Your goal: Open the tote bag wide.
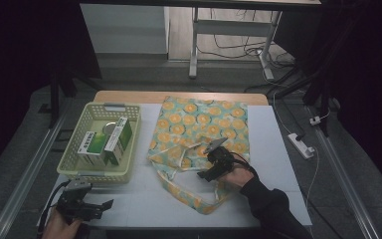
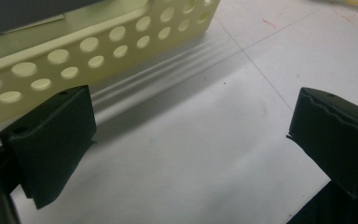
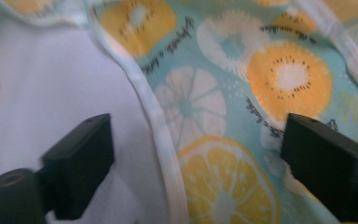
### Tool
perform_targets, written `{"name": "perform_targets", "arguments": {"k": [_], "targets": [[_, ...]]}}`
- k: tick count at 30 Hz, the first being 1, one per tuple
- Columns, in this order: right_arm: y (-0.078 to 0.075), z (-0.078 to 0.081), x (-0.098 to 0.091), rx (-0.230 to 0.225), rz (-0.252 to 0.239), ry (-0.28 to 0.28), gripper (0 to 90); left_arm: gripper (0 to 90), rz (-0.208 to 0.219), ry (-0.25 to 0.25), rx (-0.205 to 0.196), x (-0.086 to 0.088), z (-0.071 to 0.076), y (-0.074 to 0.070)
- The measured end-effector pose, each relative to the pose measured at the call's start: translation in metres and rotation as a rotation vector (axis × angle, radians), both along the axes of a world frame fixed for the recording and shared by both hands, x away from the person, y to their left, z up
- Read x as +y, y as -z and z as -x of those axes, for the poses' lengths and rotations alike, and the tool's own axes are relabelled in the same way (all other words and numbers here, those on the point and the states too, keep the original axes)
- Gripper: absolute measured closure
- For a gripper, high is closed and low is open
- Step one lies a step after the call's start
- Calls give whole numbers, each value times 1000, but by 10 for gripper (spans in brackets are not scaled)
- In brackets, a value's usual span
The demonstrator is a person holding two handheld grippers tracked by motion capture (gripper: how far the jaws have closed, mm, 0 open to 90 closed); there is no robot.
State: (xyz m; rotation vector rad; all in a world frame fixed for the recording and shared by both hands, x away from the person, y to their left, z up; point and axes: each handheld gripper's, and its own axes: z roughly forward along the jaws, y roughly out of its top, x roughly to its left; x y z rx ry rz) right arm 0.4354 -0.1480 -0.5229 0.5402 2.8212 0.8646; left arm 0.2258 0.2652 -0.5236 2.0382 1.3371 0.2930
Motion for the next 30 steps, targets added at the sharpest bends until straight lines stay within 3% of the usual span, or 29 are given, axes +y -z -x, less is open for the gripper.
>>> {"name": "perform_targets", "arguments": {"k": [4,5,6,7,10,12,13,15,20,30], "targets": [[-4,2,-3,-5,-18,-21,386,10,-2,3,2,0,0,0],[-5,2,-3,-1,-21,-23,522,11,-2,2,3,0,0,0],[-6,2,-3,0,-23,-23,596,11,-3,3,3,0,0,0],[-6,2,-3,0,-23,-23,596,11,-4,3,2,-1,0,0],[-8,1,-4,7,-25,-21,804,11,-6,4,3,-1,0,0],[-9,1,-4,7,-27,-22,823,11,-6,5,4,-1,-1,0],[-11,0,-5,28,-57,-14,830,11,-5,5,5,-1,-1,0],[-13,-1,-6,37,-70,-11,830,11,-5,5,5,-1,-1,0],[-21,-3,-7,39,-105,2,832,12,-9,5,6,-1,-1,0],[-20,-6,-13,46,-74,36,615,13,-6,6,6,-1,-1,0]]}}
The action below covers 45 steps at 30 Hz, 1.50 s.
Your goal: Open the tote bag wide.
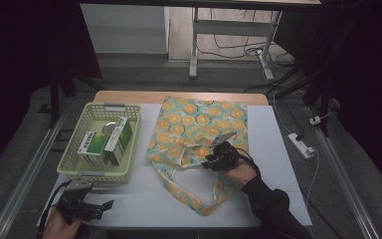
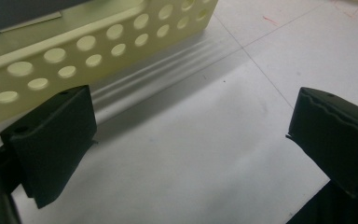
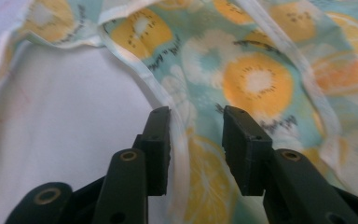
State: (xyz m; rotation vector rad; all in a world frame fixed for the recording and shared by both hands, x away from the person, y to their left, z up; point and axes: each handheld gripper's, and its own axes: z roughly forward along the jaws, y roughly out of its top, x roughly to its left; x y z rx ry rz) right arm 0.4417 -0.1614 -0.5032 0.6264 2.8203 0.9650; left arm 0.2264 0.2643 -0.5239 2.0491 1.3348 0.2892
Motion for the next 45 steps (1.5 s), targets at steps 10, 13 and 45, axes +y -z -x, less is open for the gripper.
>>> {"name": "perform_targets", "arguments": {"k": [10,13,45], "targets": [[-7,3,-26,13,-7,15,559,15,2,0,2,0,0,0],[-7,7,-35,13,4,16,540,15,0,0,4,0,0,0],[12,-10,13,-33,48,-62,895,16,3,1,9,1,-1,1]]}}
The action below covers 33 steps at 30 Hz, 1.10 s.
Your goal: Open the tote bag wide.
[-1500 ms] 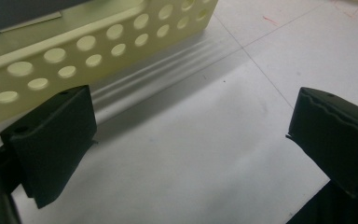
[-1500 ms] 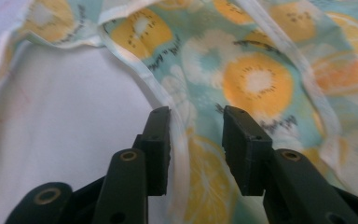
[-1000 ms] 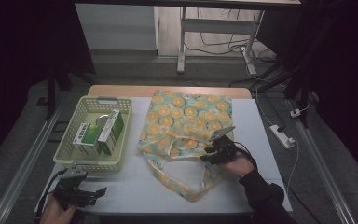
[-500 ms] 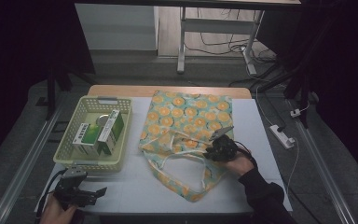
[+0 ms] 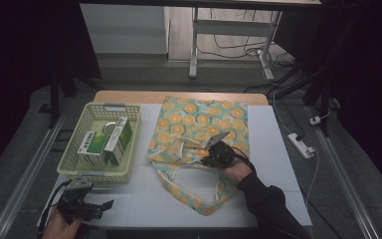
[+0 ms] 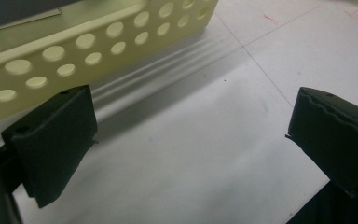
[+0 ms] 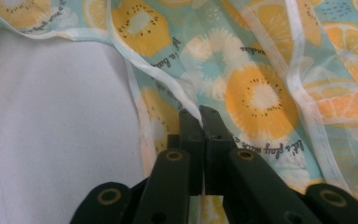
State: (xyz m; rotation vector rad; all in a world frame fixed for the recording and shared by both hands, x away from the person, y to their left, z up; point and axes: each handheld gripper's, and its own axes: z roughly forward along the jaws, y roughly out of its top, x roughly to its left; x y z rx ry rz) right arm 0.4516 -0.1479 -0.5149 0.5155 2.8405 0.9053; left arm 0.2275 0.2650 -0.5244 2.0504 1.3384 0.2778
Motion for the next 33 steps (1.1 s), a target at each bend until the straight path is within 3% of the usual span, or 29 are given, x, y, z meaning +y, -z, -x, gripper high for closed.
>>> {"name": "perform_targets", "arguments": {"k": [8,18,25,33], "targets": [[-26,1,-9,-29,-128,61,898,16,-1,0,2,0,0,0],[-55,4,-5,-33,-234,79,898,17,1,-1,2,0,0,0],[-71,0,0,-5,-264,92,898,17,2,-2,4,0,0,0],[-90,1,2,-25,-297,92,897,17,1,-1,4,0,0,0]]}}
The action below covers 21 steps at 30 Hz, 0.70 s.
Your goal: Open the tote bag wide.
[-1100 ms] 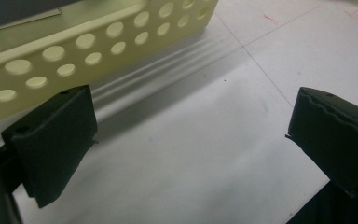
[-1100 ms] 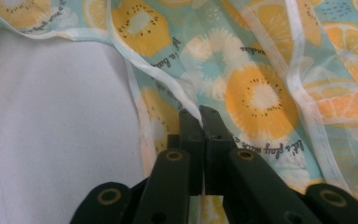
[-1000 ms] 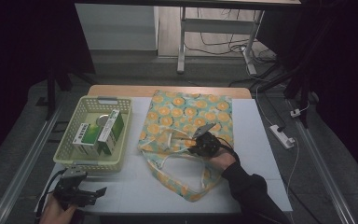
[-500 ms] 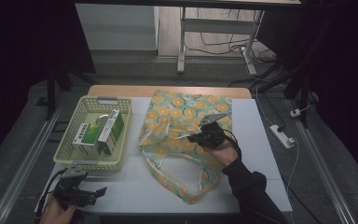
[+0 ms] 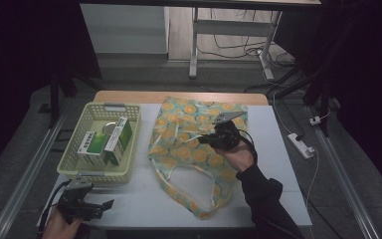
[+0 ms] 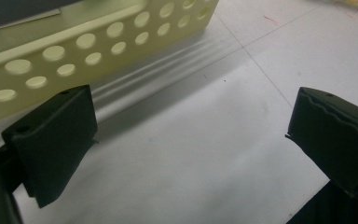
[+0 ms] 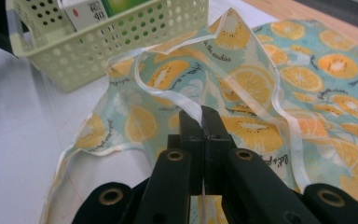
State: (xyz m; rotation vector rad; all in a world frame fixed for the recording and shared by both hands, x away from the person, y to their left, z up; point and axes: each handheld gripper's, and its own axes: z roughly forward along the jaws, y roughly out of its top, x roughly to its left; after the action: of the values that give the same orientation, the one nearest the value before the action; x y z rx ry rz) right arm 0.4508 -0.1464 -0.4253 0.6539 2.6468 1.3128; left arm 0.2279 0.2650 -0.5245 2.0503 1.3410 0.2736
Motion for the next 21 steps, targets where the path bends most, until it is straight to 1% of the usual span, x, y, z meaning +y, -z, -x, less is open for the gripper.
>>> {"name": "perform_targets", "arguments": {"k": [4,11,15,18,21], "targets": [[-9,0,1,-10,-8,4,897,18,1,0,-1,0,0,0],[-19,-1,1,-22,-27,8,897,18,2,-2,0,0,0,0],[-25,0,1,-44,-47,12,897,18,3,-3,0,1,0,0],[-27,1,1,-48,-55,18,897,17,7,-5,-1,1,0,0],[-24,1,1,-49,-45,19,897,17,13,-9,-3,1,1,0]]}}
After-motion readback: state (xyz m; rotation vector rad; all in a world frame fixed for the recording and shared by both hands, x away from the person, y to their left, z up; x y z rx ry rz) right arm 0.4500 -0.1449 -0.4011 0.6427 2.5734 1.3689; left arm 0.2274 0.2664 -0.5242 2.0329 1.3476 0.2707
